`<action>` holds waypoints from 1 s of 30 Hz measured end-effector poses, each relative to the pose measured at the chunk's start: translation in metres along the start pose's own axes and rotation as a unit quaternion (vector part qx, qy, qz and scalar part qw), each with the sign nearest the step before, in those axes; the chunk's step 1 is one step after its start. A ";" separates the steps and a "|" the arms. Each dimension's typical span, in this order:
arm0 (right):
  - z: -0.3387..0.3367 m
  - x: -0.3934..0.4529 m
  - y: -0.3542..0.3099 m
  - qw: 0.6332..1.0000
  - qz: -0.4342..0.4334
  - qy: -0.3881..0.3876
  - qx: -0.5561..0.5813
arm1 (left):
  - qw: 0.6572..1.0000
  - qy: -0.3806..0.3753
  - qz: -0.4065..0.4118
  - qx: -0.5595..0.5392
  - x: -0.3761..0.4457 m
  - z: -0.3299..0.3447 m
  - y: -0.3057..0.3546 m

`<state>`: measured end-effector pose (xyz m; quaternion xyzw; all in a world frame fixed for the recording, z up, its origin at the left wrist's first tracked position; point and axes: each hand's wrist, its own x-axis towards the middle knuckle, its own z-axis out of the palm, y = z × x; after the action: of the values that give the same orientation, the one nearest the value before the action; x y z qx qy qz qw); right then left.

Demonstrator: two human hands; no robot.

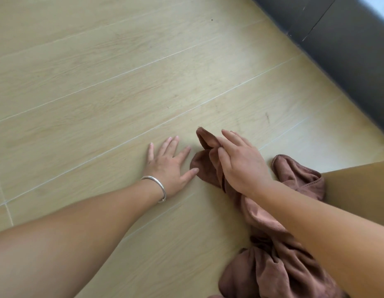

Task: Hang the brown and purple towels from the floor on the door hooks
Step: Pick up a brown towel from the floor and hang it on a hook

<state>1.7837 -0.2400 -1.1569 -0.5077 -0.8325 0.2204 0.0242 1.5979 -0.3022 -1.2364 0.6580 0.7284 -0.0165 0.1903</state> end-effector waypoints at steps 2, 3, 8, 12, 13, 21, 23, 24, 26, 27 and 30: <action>-0.010 -0.005 0.007 1.000 0.007 0.010 -0.006 | 1.000 -0.003 -0.001 -0.010 0.008 0.002 0.010; -0.014 -0.007 0.010 1.000 0.007 0.024 -0.003 | 1.000 -0.005 -0.001 -0.010 0.012 0.003 0.014; -0.025 -0.022 0.016 0.987 0.005 0.142 0.077 | 1.000 0.002 -0.006 -0.016 0.019 0.011 0.024; -0.038 -0.022 0.014 0.965 0.005 0.225 0.134 | 0.989 0.053 -0.028 -0.137 0.024 0.007 0.033; -0.043 -0.020 0.014 0.961 0.008 0.239 0.142 | 0.986 0.056 -0.034 -0.155 0.027 0.004 0.035; -0.111 -0.026 0.004 0.984 0.002 0.177 -0.033 | 0.987 0.075 -0.101 -0.102 -0.001 -0.064 -0.005; -0.139 -0.030 -0.015 0.983 -0.005 0.152 -0.103 | 0.981 0.083 -0.135 -0.113 -0.039 -0.099 -0.030; -0.152 -0.030 -0.025 0.980 -0.008 0.146 -0.134 | 0.977 0.085 -0.152 -0.120 -0.057 -0.116 -0.043; -0.185 -0.036 -0.056 0.975 -0.009 0.128 -0.179 | 0.969 0.092 -0.191 -0.126 -0.101 -0.163 -0.069; -0.203 -0.039 -0.075 0.974 -0.008 0.120 -0.194 | 0.964 0.098 -0.216 -0.123 -0.123 -0.190 -0.083; -0.255 -0.044 -0.130 0.966 -0.035 0.088 -0.240 | 0.947 0.116 -0.275 -0.115 -0.179 -0.271 -0.117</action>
<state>1.7639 -0.2409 -0.8680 -0.4870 -0.8726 -0.0320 -0.0176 1.4265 -0.4136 -0.9586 0.4027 0.8952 0.0926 0.1670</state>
